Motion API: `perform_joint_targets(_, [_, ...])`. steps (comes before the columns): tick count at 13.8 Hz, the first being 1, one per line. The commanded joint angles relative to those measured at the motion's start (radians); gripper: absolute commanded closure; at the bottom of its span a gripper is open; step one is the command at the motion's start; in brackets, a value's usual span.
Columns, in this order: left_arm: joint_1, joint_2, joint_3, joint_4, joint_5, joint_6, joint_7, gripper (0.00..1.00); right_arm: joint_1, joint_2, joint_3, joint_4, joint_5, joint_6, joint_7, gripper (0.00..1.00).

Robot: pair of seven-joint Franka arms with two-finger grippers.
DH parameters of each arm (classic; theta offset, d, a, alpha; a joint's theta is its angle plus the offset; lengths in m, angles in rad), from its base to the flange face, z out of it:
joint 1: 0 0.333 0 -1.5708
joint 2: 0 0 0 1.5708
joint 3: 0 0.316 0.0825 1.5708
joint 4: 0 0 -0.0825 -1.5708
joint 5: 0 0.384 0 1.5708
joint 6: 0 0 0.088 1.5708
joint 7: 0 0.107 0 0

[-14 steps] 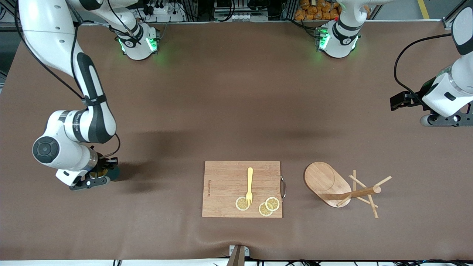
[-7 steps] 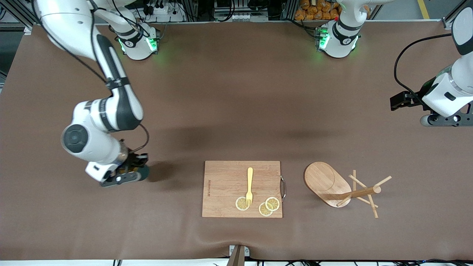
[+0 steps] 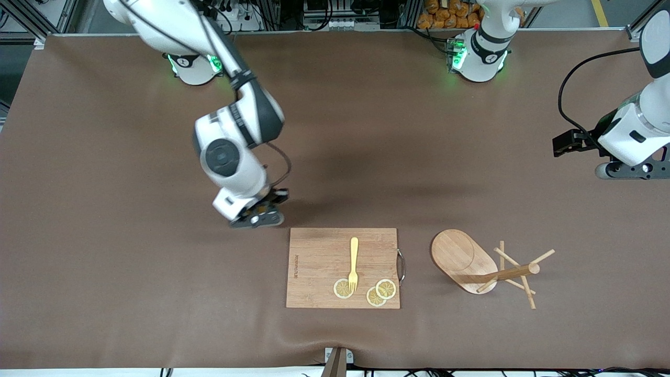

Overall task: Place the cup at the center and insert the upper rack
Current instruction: 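Carry the teal mug to the table center with the right gripper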

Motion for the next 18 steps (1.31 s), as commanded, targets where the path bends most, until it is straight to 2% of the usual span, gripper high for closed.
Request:
perform_joint_targets(1, [0.002, 0.002, -0.002, 0.014, 0.001, -0.011, -0.011, 0.0, 0.116, -0.018, -0.013, -0.016, 0.016, -0.006, 0.147, 1.0])
perform_joint_targets(6, [0.002, 0.002, -0.002, 0.014, 0.002, -0.011, -0.009, 0.0, 0.276, -0.004, -0.013, -0.013, 0.021, 0.006, 0.333, 1.0])
perform_joint_targets(8, [0.005, 0.003, -0.002, 0.014, 0.001, -0.011, -0.008, 0.0, 0.319, 0.016, -0.013, -0.012, 0.08, 0.011, 0.394, 1.0])
perform_joint_targets(9, [0.003, 0.003, -0.002, 0.014, 0.001, -0.009, -0.008, 0.0, 0.336, 0.022, -0.013, -0.012, 0.109, 0.011, 0.402, 1.0])
perform_joint_targets(12, [0.003, 0.003, -0.002, 0.014, 0.002, -0.009, -0.005, 0.0, 0.374, 0.034, -0.013, -0.012, 0.125, 0.012, 0.429, 1.0])
perform_joint_targets(18, [0.003, 0.003, -0.001, 0.011, 0.007, -0.015, 0.006, 0.0, 0.414, 0.067, -0.013, 0.002, 0.122, 0.012, 0.497, 1.0])
